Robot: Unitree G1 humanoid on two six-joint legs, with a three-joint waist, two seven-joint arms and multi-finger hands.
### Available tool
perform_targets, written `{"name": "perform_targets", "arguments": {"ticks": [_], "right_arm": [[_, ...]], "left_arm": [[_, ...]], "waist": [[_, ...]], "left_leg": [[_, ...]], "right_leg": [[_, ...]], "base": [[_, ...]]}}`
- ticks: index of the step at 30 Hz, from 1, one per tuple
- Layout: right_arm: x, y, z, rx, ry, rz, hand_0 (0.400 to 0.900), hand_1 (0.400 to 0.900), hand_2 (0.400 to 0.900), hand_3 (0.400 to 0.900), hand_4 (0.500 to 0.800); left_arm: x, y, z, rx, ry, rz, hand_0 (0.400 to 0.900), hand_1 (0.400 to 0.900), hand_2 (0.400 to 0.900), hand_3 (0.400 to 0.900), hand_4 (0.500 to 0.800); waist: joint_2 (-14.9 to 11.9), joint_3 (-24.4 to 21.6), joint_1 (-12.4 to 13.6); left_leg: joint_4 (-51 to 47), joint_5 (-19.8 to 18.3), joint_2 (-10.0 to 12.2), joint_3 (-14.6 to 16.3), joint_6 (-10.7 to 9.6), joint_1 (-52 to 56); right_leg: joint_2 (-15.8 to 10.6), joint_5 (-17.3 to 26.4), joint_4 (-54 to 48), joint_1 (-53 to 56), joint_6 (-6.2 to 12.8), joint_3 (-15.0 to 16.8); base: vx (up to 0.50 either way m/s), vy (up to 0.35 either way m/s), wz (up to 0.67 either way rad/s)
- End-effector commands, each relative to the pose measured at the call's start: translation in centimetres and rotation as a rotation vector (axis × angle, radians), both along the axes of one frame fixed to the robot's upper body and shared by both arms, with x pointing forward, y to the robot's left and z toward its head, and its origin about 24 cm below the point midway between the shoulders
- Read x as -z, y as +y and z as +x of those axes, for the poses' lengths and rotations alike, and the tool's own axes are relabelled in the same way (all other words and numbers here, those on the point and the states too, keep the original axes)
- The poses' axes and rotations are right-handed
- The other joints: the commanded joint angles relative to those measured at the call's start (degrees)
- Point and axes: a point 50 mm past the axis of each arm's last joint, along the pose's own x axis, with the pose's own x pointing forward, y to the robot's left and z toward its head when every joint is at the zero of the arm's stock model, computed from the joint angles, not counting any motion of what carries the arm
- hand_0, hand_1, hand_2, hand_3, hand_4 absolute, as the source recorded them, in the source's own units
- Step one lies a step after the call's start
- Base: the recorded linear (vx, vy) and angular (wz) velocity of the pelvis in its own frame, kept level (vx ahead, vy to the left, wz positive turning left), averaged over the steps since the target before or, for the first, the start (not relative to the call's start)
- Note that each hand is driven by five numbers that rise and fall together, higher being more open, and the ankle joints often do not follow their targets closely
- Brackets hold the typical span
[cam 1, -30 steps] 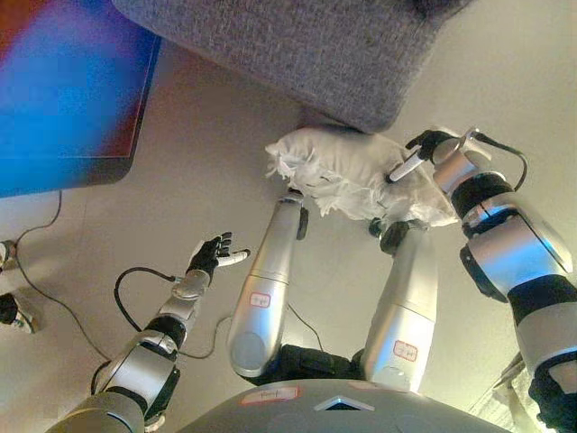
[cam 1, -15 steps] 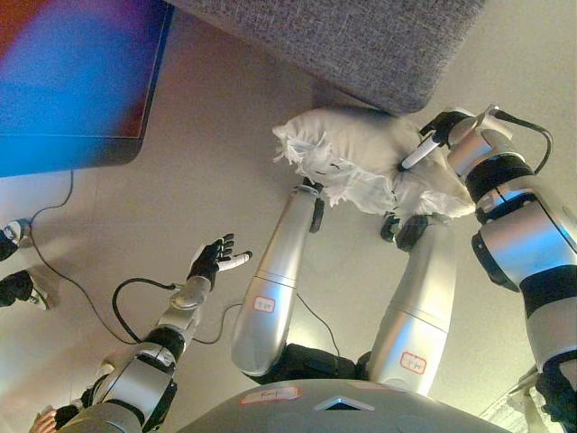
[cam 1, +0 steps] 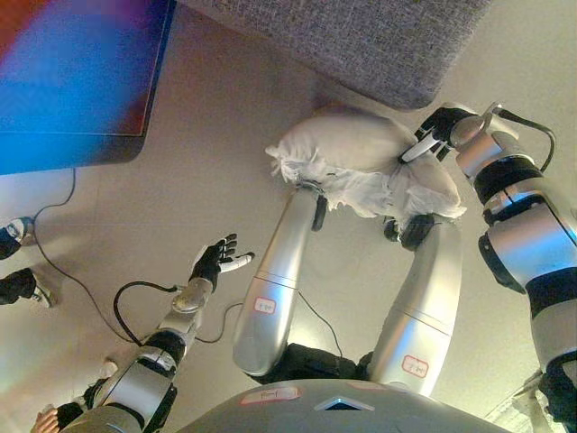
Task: Pick up the pillow and put it on the sofa.
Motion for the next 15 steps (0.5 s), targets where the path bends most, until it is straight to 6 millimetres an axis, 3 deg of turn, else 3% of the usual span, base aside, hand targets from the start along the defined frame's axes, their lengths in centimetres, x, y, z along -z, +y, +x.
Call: {"name": "perform_targets", "arguments": {"ticks": [1,9,15], "right_arm": [[-3.1,-0.9,0.4,-0.031,-0.108,-0.002,0.4,0.4,0.4,0.4,0.5],[-2.7,-0.4,0.4,-0.086,-0.123,0.052,0.4,0.4,0.4,0.4,0.5],[-1.5,0.5,0.3,-0.142,-0.106,0.136,0.4,0.4,0.4,0.4,0.5]], "left_arm": [[1.2,2.3,-3.3,-0.102,0.064,0.014,0.9,0.9,0.9,0.9,0.8],[1.3,2.3,-3.3,-0.099,0.07,-0.001,0.9,0.9,0.9,0.9,0.8],[1.1,2.4,-2.9,-0.095,0.067,0.012,0.9,0.9,0.9,0.9,0.8]], "waist": [[2.58,0.6,0.04],[1.55,0.6,-0.45],[-0.11,0.6,-0.95]], "left_leg": [[-3.44,-0.01,1.62,0.6,3.34,4.63],[-6.76,0.61,2.66,1.04,3.01,8.55],[-14.01,2.86,3.9,1.83,2.05,15.92]], "right_leg": [[-0.29,0.87,-3.36,5.72,-2.2,-1.18],[0.12,1.57,-6.7,9.69,-2.12,-2.05],[-0.37,3.85,-13.67,16.93,-1.06,-3.59]], "base": [[0.0,0.0,0.0],[0.0,-0.002,-0.01],[0.02,-0.013,-0.1]]}}
